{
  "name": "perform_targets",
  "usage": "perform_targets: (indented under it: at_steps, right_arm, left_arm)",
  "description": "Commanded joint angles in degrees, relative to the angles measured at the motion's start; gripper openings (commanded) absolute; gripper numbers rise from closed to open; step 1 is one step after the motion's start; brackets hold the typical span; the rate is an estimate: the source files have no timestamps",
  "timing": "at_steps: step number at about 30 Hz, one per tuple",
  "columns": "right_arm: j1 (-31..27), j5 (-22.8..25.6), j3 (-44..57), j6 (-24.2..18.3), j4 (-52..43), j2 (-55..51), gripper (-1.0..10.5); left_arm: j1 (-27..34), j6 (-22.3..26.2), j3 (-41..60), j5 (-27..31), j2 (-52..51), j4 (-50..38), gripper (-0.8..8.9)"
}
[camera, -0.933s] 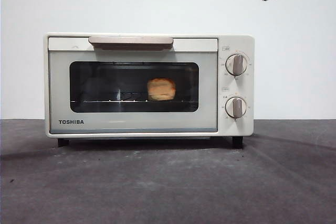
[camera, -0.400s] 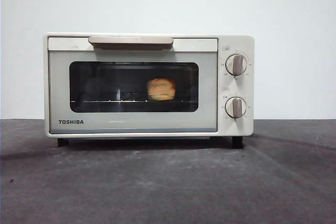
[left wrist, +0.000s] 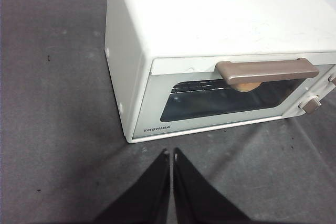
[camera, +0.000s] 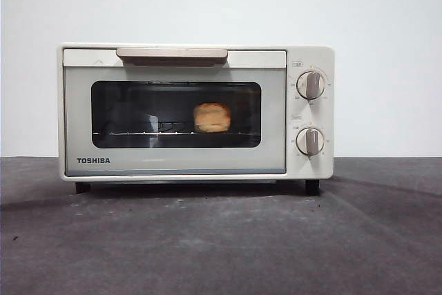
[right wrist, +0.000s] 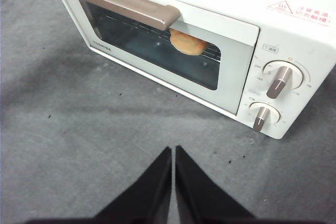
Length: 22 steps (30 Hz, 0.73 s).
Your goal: The left arm flap open the oven, the right arm pick bread and place it into oven, the left arm flap close the oven
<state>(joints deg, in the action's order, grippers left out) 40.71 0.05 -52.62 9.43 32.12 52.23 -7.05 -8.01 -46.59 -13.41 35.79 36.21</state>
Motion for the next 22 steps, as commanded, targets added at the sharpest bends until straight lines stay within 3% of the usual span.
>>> perform_targets:
  at_steps: [1,7,10,15,22]
  right_arm:
    - [0.35,0.17,-0.2,0.61,-0.42,0.5,0.1]
    - [0.35,0.17,-0.2,0.61,-0.42,0.5,0.1]
    - [0.35,0.17,-0.2,0.61,-0.42,0.5,0.1]
    - [0.35,0.17,-0.2,0.61,-0.44,0.5,0.1]
    - [0.35,0.17,-0.2,0.61,-0.44,0.5,0.1]
  left_arm:
    - [-0.2,0.94,-1.16,0.11,0.07,-0.66,0.19]
    - [-0.2,1.22,-1.14,0.11,-0.33,-0.48,0.19]
    - [0.39,6.69,-0.9,0.76,-2.69,-1.73,0.19]
    - [2.47,11.85,3.39,4.09,-8.44,-11.56,0.2]
    - [6.1,12.5,16.61,9.68,-18.6,-22.86,0.2]
